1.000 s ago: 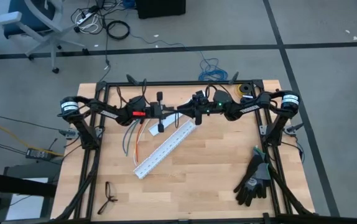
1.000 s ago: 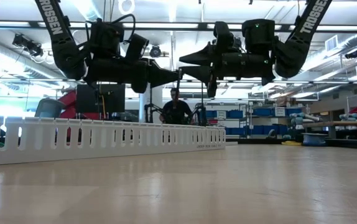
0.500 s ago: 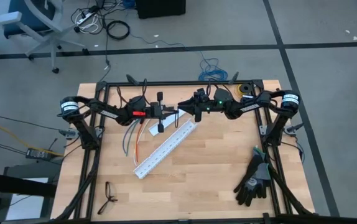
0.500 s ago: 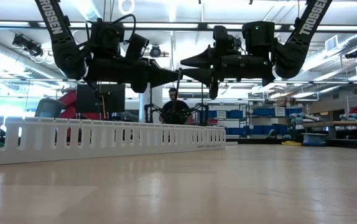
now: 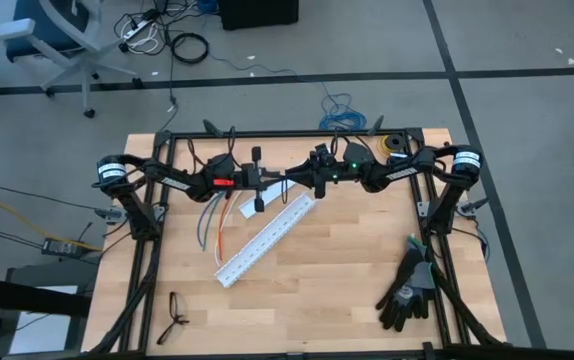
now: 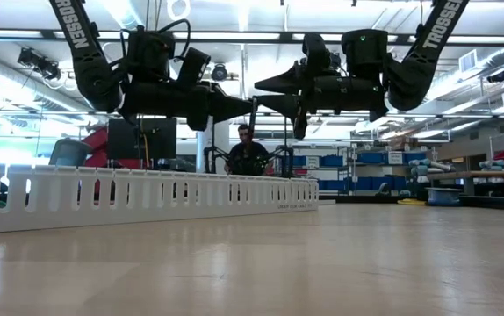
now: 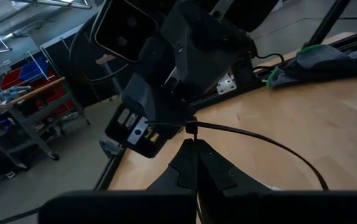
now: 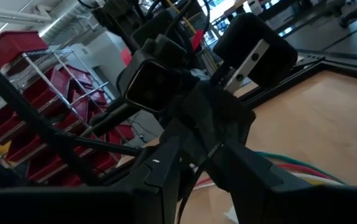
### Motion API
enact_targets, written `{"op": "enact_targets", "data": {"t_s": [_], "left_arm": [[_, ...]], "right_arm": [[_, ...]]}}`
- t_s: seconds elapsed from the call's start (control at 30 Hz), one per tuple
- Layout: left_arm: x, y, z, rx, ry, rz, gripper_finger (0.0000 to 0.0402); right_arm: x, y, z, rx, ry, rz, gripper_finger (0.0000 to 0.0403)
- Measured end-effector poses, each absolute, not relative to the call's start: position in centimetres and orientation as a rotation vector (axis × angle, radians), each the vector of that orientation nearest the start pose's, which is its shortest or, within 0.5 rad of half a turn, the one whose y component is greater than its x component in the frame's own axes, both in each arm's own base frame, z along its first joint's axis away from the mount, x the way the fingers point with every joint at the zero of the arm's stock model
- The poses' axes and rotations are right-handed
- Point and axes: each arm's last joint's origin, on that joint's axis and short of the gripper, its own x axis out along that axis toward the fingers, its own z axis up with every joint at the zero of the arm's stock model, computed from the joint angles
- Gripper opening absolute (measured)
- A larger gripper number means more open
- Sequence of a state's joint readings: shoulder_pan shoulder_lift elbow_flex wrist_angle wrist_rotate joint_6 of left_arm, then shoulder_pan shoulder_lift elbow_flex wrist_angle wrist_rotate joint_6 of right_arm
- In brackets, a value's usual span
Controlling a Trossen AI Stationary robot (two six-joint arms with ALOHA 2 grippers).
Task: Ziptie cables
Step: Wrap the cable wires with the black zip tie
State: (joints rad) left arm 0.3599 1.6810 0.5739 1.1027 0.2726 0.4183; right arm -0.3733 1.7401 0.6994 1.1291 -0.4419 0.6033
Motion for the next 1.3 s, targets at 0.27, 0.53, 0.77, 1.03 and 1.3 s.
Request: {"op": "enact_targets", "data": {"t_s": [0.27,0.53,0.77,1.03,1.3], "left_arm": [[29.09,10.12,17.29,0.414,0.026,0.086,0.0],[29.11,10.07,17.3,0.412,0.022,0.074,0.0],[29.95,10.32,18.06,0.407,0.025,0.063,0.0],[29.99,10.33,17.92,0.403,0.043,0.057,0.0],[29.98,10.32,17.83,0.401,0.05,0.055,0.0]], "right_arm": [[31.52,-11.02,19.09,0.566,-0.058,0.09,0.0112],[31.52,-11.02,19.09,0.567,-0.057,0.09,0.0112],[31.53,-11.02,19.1,0.568,-0.058,0.09,0.0112],[31.54,-11.03,19.12,0.57,-0.059,0.089,0.0112],[31.53,-11.1,19.02,0.561,-0.05,0.083,0.0059]]}}
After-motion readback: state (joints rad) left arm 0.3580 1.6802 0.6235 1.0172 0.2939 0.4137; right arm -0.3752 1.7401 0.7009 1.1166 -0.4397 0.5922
